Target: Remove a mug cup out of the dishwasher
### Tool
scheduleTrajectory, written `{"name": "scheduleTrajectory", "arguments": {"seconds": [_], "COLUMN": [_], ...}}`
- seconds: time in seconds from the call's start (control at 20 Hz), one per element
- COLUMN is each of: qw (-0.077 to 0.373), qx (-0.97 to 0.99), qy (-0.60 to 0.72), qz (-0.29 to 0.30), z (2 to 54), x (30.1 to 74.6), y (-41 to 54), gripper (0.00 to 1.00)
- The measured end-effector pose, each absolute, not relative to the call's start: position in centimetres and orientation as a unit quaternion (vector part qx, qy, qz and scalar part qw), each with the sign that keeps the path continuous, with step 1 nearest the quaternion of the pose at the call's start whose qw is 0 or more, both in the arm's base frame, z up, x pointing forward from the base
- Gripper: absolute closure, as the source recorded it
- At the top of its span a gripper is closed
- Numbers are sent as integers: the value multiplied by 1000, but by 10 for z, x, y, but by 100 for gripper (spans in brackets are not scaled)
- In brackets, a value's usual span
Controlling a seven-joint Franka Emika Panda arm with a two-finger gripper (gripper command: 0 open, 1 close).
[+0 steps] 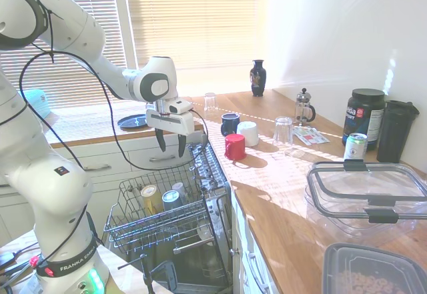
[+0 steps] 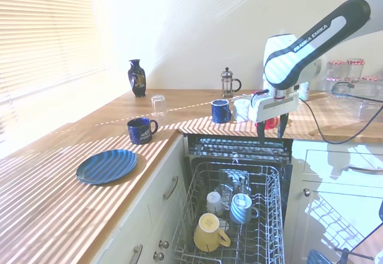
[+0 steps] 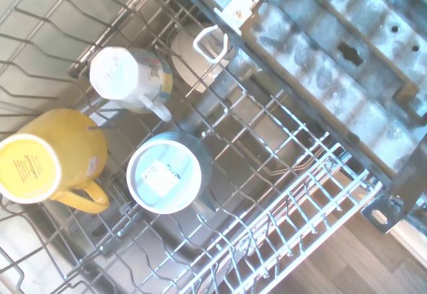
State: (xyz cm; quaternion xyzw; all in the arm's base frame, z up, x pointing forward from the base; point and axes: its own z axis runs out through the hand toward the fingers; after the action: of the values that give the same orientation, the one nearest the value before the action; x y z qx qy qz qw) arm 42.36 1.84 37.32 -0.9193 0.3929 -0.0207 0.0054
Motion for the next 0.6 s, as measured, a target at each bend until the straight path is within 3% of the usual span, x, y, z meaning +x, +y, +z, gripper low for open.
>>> {"name": "scheduleTrajectory", "arguments": {"seconds": [0.35,0.6], "qw": [-1,-11], "qx": [-939,-960], "qy": [342,276], "qz": [-33,-46], "z": [366,317], "x": [424,431], "y": [65,125], "gripper": [0,0]}}
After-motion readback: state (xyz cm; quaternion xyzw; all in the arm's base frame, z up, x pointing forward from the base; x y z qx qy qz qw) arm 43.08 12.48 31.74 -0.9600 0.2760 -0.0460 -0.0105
